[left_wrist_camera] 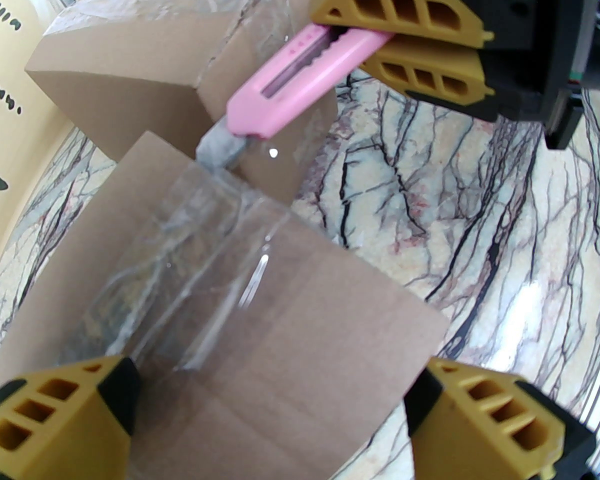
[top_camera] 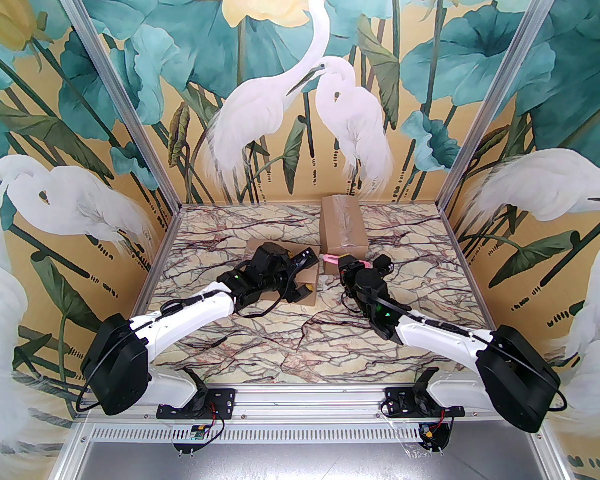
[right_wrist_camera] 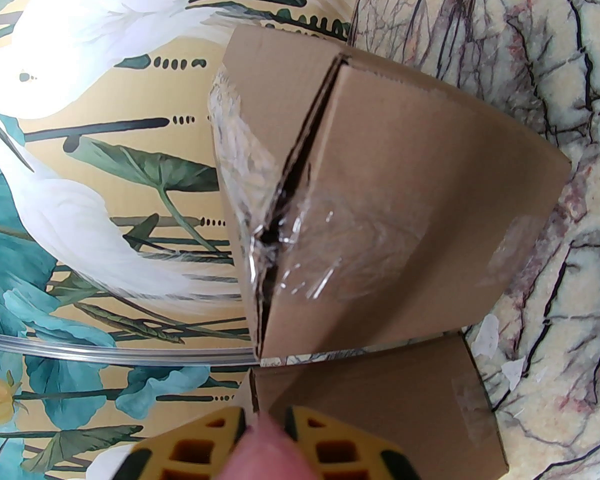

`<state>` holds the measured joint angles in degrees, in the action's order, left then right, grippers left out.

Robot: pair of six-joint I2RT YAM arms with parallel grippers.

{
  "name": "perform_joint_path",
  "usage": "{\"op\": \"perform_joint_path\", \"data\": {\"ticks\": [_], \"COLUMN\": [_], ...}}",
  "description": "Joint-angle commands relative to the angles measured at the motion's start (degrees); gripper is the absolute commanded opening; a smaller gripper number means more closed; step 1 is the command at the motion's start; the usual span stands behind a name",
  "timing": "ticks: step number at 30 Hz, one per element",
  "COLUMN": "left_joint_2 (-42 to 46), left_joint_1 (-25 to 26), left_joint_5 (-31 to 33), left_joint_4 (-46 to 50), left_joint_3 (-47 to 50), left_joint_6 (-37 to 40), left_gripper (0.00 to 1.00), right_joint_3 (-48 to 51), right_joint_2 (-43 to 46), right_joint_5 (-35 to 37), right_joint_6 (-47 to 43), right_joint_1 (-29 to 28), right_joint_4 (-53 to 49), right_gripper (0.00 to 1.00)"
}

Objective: Unpack the express box

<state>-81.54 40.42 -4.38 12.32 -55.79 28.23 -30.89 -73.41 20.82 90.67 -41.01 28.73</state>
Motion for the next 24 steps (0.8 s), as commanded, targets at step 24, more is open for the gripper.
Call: {"op": "perform_joint_path", "data": {"ticks": [24], "left_joint_2": [5.43], "left_joint_1": [-6.21], "left_joint_5": [-17.69], "left_joint_4": [3.87], "left_joint_3": [7.01], "left_joint_6": [10.86], "left_gripper": [0.94], "right_joint_3": [4.67], "right_joint_2": [2.56], "right_joint_5": [-27.47], "right_joint_6": [-2.73], "right_joint_1": [5.05], "right_joint_4": [0.0], "right_gripper": [0.0]}}
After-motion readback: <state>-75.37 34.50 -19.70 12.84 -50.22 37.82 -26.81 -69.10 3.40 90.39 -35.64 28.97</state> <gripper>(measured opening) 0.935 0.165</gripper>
